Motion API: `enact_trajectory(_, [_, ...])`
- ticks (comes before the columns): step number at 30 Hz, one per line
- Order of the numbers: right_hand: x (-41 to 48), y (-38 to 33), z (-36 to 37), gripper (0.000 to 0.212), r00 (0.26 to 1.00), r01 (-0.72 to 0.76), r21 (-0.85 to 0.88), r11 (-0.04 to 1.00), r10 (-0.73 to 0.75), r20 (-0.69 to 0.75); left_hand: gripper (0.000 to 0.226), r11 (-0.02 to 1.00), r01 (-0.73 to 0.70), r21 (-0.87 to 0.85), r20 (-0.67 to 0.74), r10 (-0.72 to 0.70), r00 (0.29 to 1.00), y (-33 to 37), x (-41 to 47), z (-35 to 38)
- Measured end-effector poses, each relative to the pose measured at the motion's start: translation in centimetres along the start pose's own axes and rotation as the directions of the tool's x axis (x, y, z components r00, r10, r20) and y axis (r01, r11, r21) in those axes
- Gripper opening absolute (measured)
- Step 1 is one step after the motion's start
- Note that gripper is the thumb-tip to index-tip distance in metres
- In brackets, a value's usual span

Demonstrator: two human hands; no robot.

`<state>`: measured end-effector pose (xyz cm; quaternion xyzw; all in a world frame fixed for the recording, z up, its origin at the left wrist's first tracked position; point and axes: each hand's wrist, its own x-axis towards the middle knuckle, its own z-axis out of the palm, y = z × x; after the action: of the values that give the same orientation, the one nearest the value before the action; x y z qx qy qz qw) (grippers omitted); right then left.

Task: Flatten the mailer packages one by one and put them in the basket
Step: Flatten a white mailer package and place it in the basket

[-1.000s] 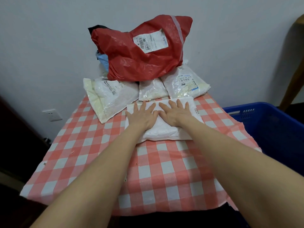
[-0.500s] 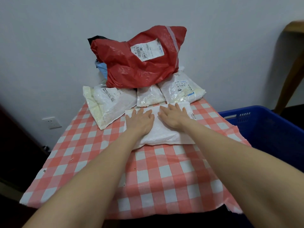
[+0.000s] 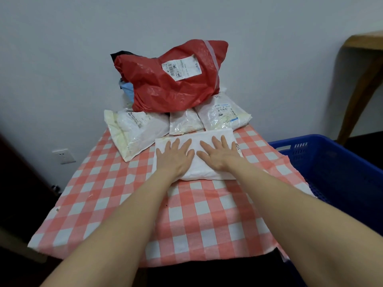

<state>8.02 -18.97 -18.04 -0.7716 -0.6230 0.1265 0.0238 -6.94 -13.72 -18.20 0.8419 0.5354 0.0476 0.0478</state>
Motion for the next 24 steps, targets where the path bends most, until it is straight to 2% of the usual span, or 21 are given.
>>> enact_trajectory(7, [0.4,0.1,-0.3,0.063,0.998,-0.008,0.015,1.0,0.007,0.068,0.053,0.999,-0.015,0.034,-0.037,0.016,0.999,0.2,-0.1,0.5])
enact_trajectory(15, [0.8,0.0,-1.6,0.064,0.991,-0.027,-0.038,0.999,0.032,0.134,0.057,0.998,0.003,0.06,0.151,-0.012,0.988,0.3,0.7,-0.8])
enact_trajectory(17, [1.2,-0.3,-2.3,0.062,0.998,-0.025,-0.081,0.996,0.03,0.051,0.056,0.998,0.0,0.059,0.134,-0.007,0.991,0.5,1.2,-1.4])
enact_trajectory(20, [2.1,-0.8,-2.8,0.059,0.988,-0.03,-0.061,0.998,0.021,-0.151,0.051,1.0,-0.016,-0.006,-0.028,0.015,0.999,0.7,2.1,-2.2])
enact_trajectory(22, [2.9,-0.9,-2.7,0.059,0.988,0.0,-0.028,1.0,-0.004,-0.153,0.052,0.999,-0.034,-0.013,-0.054,0.033,0.998,0.3,3.1,-2.4])
enact_trajectory(24, [3.7,-0.8,-2.6,0.059,0.994,0.023,-0.041,0.999,-0.027,-0.11,0.054,0.999,-0.035,0.019,0.006,0.035,0.999,0.1,3.9,-2.4])
